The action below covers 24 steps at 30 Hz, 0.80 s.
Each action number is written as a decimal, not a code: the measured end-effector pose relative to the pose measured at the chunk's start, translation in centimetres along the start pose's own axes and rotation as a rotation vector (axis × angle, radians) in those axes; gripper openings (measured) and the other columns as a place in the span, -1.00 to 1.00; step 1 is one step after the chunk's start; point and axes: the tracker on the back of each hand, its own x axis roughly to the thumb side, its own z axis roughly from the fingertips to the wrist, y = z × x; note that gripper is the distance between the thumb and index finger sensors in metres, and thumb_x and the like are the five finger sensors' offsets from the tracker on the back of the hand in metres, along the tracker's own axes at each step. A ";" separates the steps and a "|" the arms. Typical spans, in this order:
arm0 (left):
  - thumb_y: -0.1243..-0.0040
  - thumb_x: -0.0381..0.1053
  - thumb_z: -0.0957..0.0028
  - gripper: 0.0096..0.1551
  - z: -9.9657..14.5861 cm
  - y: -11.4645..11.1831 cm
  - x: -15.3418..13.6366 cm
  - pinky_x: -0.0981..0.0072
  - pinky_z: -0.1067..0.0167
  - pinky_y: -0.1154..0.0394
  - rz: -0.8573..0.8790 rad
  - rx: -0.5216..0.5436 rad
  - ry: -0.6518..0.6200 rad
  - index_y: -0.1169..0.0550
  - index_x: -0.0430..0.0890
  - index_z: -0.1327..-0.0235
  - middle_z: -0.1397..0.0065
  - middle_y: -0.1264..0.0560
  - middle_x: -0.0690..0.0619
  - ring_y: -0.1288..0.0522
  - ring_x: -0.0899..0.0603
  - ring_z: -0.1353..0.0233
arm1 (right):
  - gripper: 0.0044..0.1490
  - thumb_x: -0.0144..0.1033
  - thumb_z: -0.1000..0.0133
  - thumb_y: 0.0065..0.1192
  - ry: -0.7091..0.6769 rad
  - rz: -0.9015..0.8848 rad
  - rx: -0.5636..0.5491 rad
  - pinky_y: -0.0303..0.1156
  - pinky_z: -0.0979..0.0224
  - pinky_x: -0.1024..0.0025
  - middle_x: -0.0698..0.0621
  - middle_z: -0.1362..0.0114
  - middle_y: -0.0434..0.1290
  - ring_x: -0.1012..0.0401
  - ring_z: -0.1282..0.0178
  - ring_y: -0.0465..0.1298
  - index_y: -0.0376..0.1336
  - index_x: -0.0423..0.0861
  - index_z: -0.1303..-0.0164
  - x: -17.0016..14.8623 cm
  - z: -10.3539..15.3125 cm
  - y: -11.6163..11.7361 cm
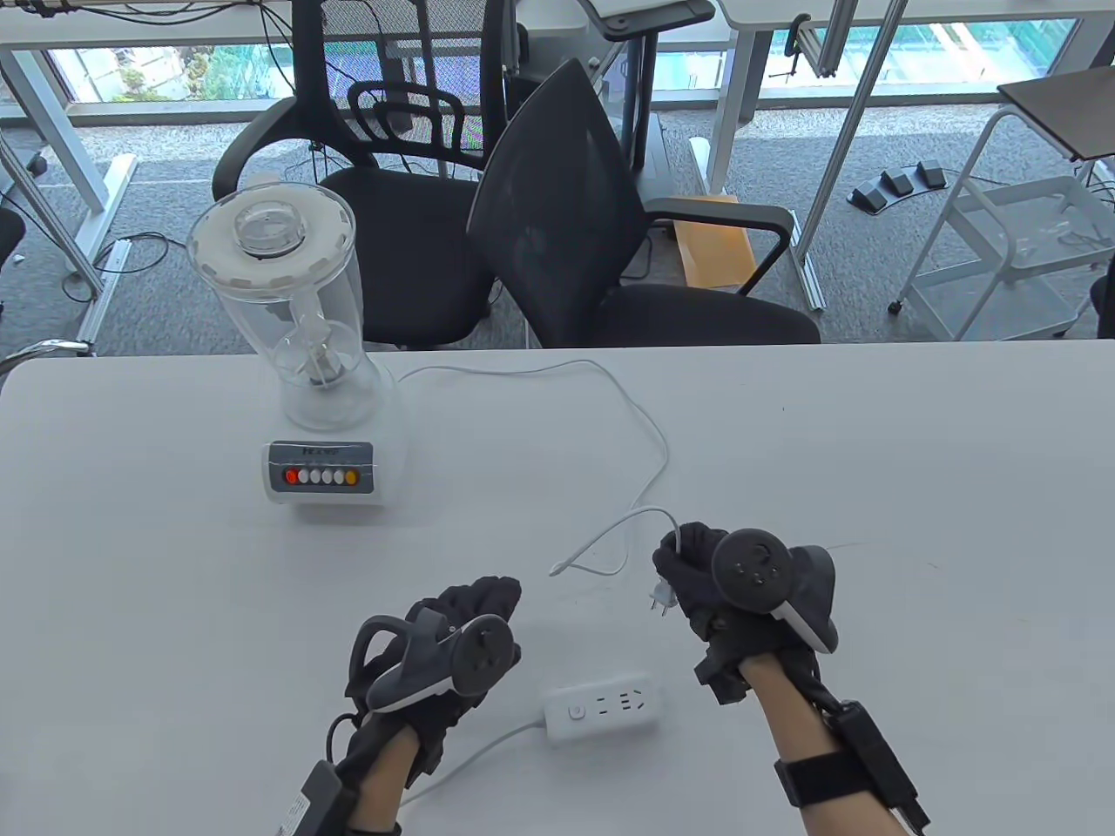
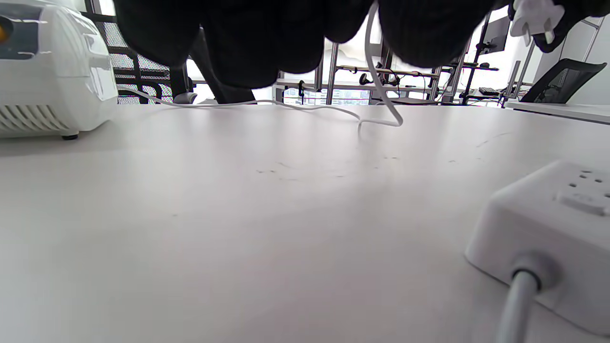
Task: Plug the blender into the power strip
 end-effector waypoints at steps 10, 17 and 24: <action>-0.12 0.36 0.10 -0.05 -0.6 -1.9 3.2 -0.20 -0.43 -0.43 -0.053 -0.096 -0.134 -0.27 0.04 -0.58 -0.67 -0.38 0.01 -0.48 -0.23 -0.58 | -0.52 -0.01 -0.01 0.33 -0.080 -0.116 -0.047 0.67 0.11 0.20 0.11 0.18 0.71 0.26 0.30 0.73 0.51 -0.05 0.02 -0.7 4.3 0.0; -0.12 0.39 0.13 -0.10 -0.7 -2.6 4.9 -0.20 -0.42 -0.43 -0.062 -0.122 -0.196 -0.36 0.08 -0.52 -0.62 -0.45 0.04 -0.52 -0.21 -0.55 | -0.49 0.02 0.05 0.35 -0.131 -0.097 -0.088 0.69 0.15 0.23 0.12 0.22 0.74 0.29 0.35 0.75 0.53 -0.05 0.07 -0.5 5.8 1.2; -0.12 0.38 0.13 -0.13 -1.1 -3.7 5.3 -0.19 -0.41 -0.44 -0.091 -0.163 -0.210 -0.39 0.09 -0.49 -0.59 -0.48 0.05 -0.54 -0.20 -0.53 | -0.49 0.05 0.05 0.35 -0.213 0.032 -0.135 0.70 0.18 0.25 0.15 0.26 0.74 0.31 0.38 0.75 0.54 -0.05 0.10 0.3 7.5 2.2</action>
